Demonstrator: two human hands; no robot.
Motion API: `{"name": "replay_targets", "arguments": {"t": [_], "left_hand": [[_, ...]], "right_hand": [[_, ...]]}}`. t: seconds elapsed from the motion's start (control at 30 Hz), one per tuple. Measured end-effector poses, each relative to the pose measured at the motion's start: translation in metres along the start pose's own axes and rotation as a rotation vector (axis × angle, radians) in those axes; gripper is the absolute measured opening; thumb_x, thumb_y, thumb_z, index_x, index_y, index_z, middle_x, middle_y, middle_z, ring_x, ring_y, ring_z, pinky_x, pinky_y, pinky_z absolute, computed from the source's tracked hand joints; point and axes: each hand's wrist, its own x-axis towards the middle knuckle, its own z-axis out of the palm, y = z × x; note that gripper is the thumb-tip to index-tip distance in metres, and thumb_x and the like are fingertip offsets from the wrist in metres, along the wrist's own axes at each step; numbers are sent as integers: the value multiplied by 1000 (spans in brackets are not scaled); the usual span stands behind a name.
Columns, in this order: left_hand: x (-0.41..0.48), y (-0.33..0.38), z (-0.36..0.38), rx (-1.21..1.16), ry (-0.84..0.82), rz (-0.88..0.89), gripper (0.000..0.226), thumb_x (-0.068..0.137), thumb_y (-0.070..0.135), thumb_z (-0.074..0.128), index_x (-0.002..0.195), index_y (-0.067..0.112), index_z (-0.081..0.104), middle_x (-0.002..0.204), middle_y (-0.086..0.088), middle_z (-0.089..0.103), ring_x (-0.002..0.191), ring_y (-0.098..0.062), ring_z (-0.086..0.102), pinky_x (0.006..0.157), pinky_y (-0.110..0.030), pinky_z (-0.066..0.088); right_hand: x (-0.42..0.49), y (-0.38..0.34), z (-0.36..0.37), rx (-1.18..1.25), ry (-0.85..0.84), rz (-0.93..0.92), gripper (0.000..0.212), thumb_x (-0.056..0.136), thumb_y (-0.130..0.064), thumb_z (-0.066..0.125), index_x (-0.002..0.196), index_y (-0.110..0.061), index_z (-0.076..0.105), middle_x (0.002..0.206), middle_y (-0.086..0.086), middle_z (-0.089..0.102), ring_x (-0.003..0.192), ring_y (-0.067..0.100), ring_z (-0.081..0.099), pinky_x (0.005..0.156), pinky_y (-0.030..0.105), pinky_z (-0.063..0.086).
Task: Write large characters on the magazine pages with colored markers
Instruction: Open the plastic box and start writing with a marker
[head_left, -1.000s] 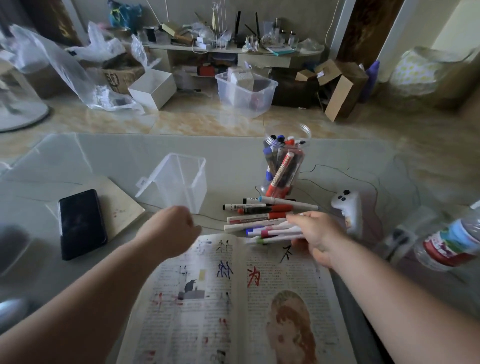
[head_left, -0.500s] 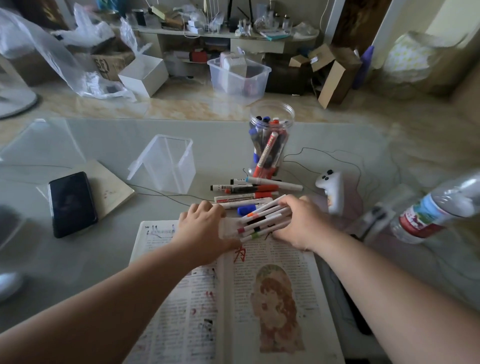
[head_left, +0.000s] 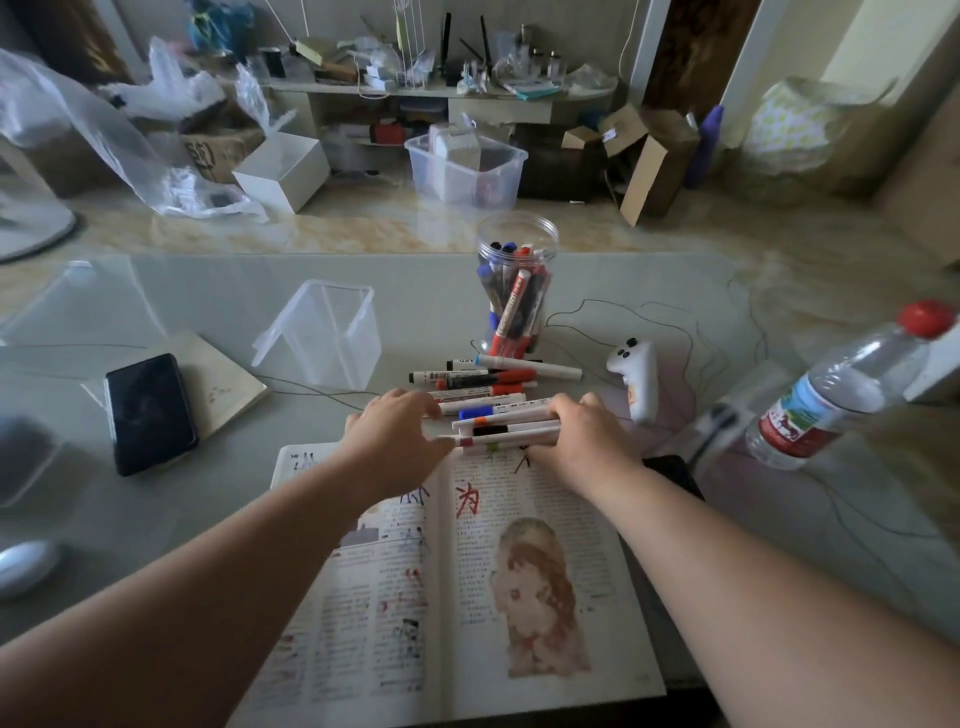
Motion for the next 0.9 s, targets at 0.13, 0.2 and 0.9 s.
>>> {"name": "replay_targets", "arguments": {"t": [0.13, 0.2, 0.9], "left_hand": [[-19, 4, -30, -215, 96, 22, 5, 90, 29, 70, 87, 27, 67, 84, 11, 68, 80, -14, 63, 65, -22, 44], [-29, 5, -39, -273, 103, -4, 10, 89, 28, 70, 81, 23, 69, 76, 8, 70, 70, -15, 63, 59, -25, 44], [-77, -16, -61, -101, -122, 36, 12, 90, 41, 69, 99, 33, 69, 90, 18, 67, 79, -1, 62, 70, -19, 47]], "right_hand": [[-14, -2, 5, 6, 38, -89, 17, 93, -31, 60, 82, -21, 53, 101, -2, 43, 90, 21, 47, 71, 33, 39], [-20, -1, 9, 1, 76, -150, 21, 96, -26, 58, 78, -18, 52, 100, 0, 44, 87, 19, 46, 69, 33, 38], [-40, -20, -15, 513, -393, 39, 20, 100, -27, 60, 91, -12, 70, 95, 7, 76, 92, 23, 72, 89, 47, 60]]}}
